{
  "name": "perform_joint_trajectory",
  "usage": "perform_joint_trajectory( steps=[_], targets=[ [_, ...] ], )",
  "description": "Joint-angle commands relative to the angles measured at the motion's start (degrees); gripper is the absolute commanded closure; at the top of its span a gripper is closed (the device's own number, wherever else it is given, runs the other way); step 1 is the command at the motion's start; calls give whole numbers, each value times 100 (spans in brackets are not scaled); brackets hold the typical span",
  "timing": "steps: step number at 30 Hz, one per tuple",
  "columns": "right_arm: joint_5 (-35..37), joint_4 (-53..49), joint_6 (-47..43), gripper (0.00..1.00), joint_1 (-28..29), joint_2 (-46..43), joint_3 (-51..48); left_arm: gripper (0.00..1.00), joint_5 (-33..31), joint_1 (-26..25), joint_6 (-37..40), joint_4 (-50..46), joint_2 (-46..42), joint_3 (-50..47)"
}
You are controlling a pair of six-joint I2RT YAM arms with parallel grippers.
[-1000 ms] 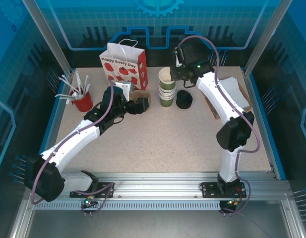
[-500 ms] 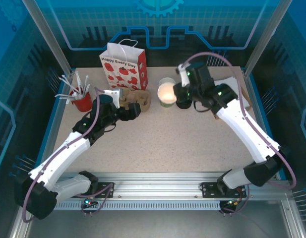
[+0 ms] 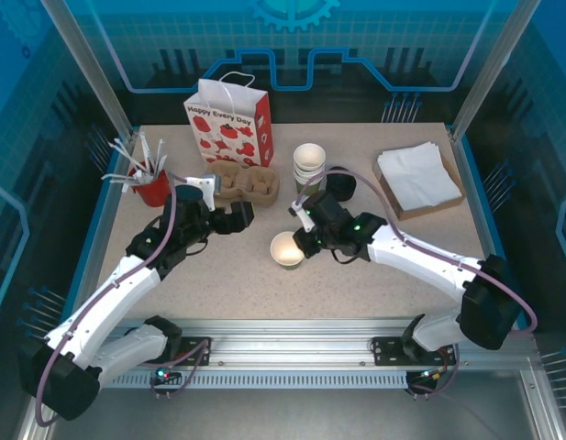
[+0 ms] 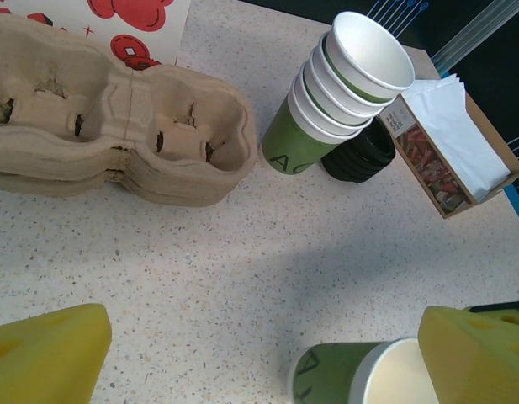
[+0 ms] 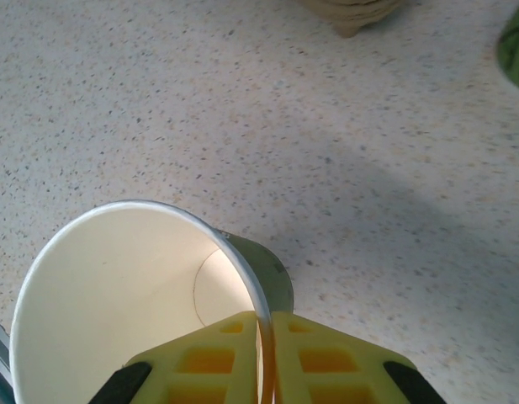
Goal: Pack the takeout coffee
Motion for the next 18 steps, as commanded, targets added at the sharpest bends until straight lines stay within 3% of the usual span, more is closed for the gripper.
perform_joint_trajectory(
  steps=[1,11,15,18],
  targets=[
    [-16,794,132,88,101,208,-171,4,-89,37,-42,-129,-105,-68],
    [45,762,127,84,90,628,-129,4,-58,44,-19,-156,-122,-68],
    [96,513,161,72,63,515,20,4,-58,42,2,-181,-123,-68],
    [84,221,192,55,3,236,239,5,-14,39,2,-160,-115,-44]
  ],
)
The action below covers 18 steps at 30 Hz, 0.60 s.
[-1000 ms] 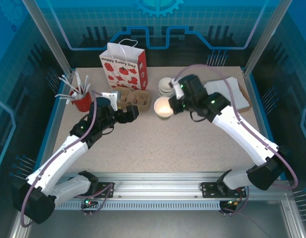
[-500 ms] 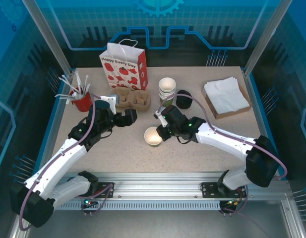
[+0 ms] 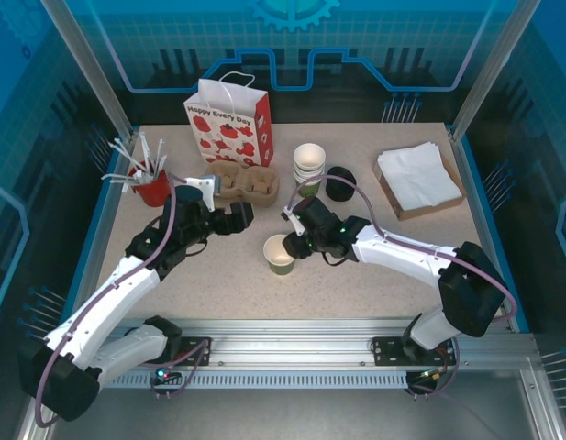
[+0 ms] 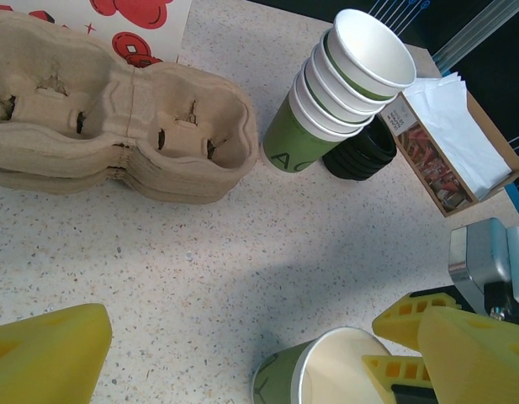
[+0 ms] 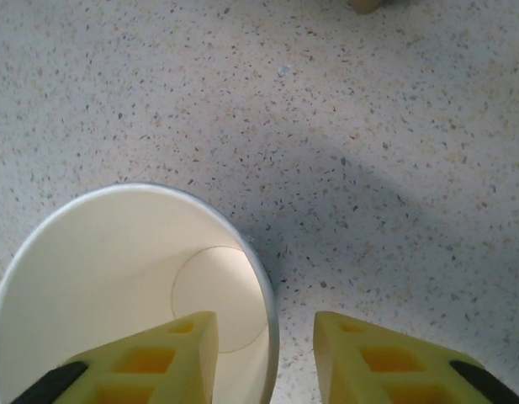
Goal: Pack the takeout coffee
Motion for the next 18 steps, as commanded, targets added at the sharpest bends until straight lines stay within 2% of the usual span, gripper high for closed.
perform_joint_trajectory(
  steps=[1,5,10,14,18],
  targets=[
    [44,-370,85,49,-69,-446,380,4,47,32,0,-92,-87,-36],
    [28,-625,46,35,-556,-921,467,4,420,-60,-38,322,-64,-80],
    [-236,-568,198,32,-2087,-985,432,5,539,-427,-132,793,236,52],
    [-349,-408,398,32,-3226,-424,684,6,501,-654,-82,780,611,363],
    [-261,-428,369,36,-3647,548,1370,6,466,-830,34,769,920,628]
  ],
)
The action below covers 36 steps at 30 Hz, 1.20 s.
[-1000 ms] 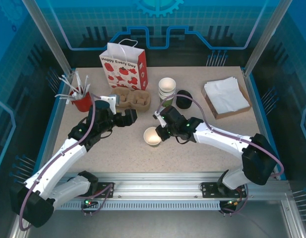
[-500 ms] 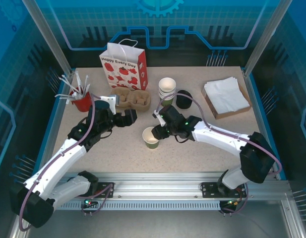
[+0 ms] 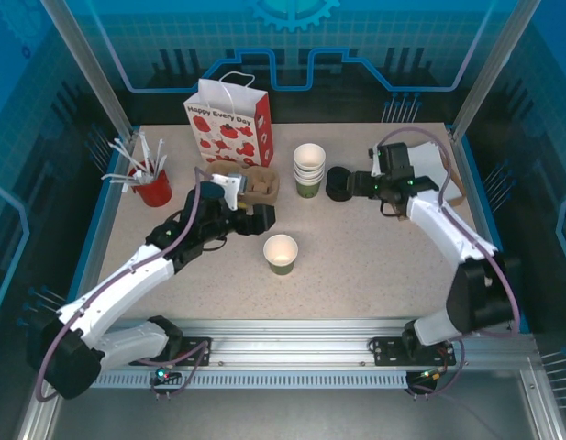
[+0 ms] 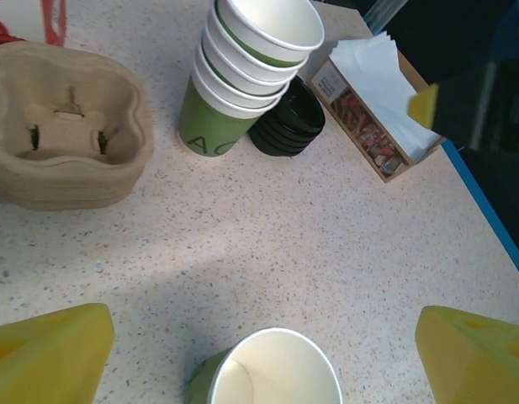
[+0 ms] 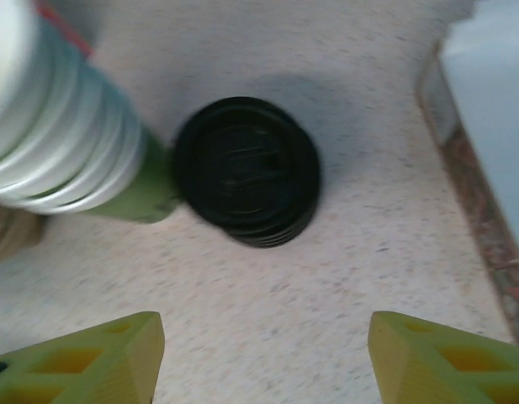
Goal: Pack the takeout coffee
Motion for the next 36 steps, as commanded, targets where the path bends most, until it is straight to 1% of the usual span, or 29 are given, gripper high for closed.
perform_joint_trajectory(
  steps=[1,4,7,13,16,26,36],
  targets=[
    [-17,-85,37,38,-120,762,657,6,76,-145,65,147,193,395],
    [76,-333,-65,44,-117,1549,1325,6,54,-195,100,84,417,560],
    [128,-554,-187,49,-110,2145,1841,6,45,-224,120,34,549,658],
    [359,-980,-465,59,-27,2927,2656,6,-17,-283,167,3,633,740],
    [375,-1063,-517,61,-11,3156,2853,6,-52,-284,158,1,632,723],
    [466,-1261,-721,63,34,3556,3160,6,-89,-286,140,-12,562,617],
    [410,-1422,-800,71,52,3605,3329,6,-112,-289,113,-8,558,539]
  ],
)
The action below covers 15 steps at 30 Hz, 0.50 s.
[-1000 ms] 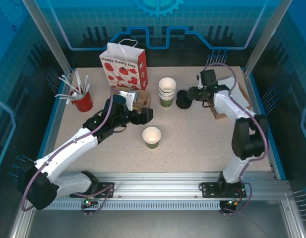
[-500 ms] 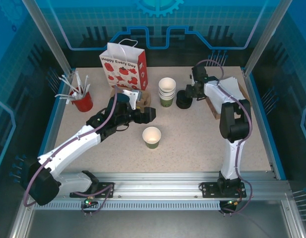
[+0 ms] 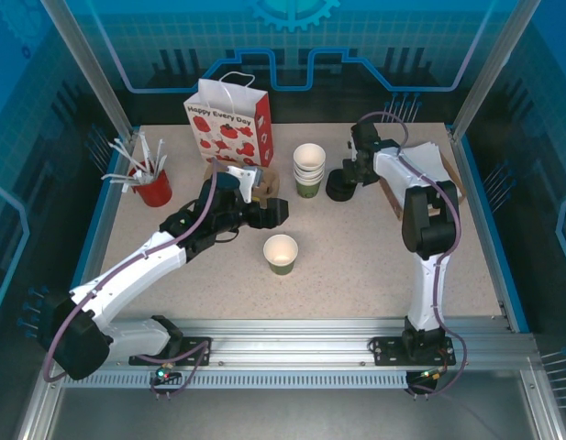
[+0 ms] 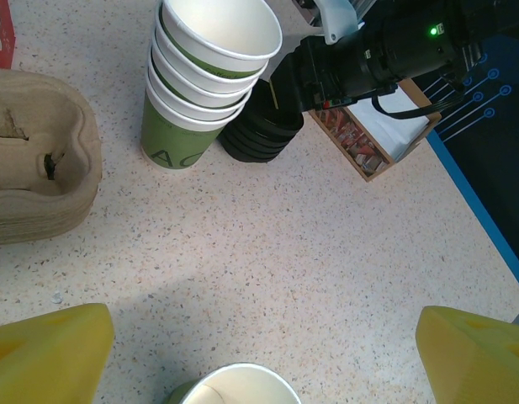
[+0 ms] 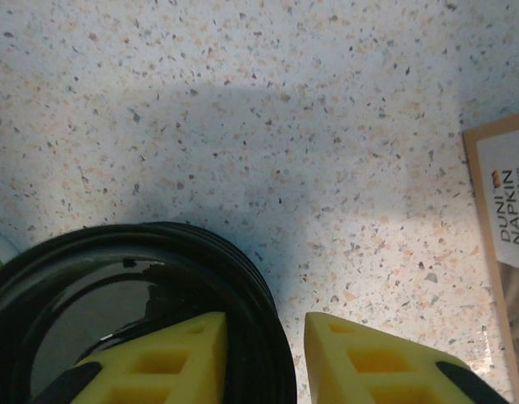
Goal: Pack the takeout coffee
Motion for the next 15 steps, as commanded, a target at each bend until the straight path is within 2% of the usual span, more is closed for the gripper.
perform_joint_trajectory(
  steps=[1,5,15],
  targets=[
    [-30,-181,-76,72,76,59,158,5,-87,-28,60,-49,-66,-19],
    [-19,-215,-114,76,73,48,168,5,-103,-26,67,-38,-70,-46],
    [-2,-330,-139,75,76,-4,105,5,-131,-30,70,-56,-66,-73]
  ],
)
